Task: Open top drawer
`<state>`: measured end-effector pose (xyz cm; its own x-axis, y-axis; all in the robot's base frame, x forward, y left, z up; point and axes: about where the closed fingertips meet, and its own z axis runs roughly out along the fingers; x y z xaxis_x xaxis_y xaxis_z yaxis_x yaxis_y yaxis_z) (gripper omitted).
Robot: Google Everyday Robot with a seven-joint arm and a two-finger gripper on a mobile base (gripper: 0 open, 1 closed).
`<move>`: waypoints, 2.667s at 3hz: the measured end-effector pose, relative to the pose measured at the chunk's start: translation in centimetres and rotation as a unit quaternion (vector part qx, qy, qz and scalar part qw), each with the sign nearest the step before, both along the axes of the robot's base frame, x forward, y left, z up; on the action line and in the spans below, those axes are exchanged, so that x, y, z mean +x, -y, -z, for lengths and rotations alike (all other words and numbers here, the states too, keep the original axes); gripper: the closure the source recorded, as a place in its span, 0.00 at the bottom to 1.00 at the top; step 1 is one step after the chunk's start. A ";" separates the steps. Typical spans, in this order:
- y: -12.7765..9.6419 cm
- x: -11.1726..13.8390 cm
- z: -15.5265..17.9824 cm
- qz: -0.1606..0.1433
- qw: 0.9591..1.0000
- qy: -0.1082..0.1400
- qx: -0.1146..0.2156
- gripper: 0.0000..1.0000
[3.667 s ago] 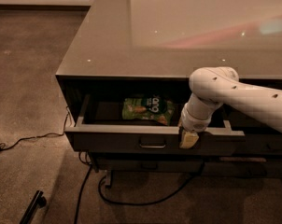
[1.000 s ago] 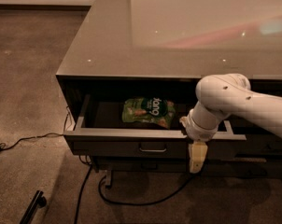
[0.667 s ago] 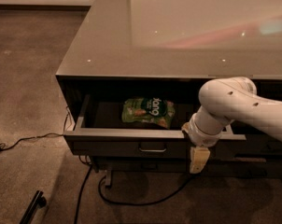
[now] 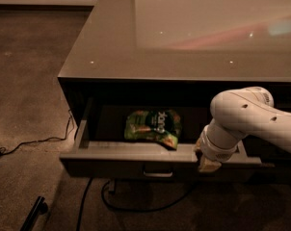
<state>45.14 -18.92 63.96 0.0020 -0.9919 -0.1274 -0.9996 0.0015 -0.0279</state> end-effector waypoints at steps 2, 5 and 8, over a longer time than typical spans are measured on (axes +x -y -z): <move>0.0 -0.1 0.0 0.000 1.000 0.000 0.000 0.39; -0.2 -0.3 0.2 -0.007 1.000 -0.004 0.011 0.00; 0.6 -2.3 0.9 -0.010 1.000 -0.022 0.003 0.54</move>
Offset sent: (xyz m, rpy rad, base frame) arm -0.0005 -0.0003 0.0000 -0.0006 0.0004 -0.0001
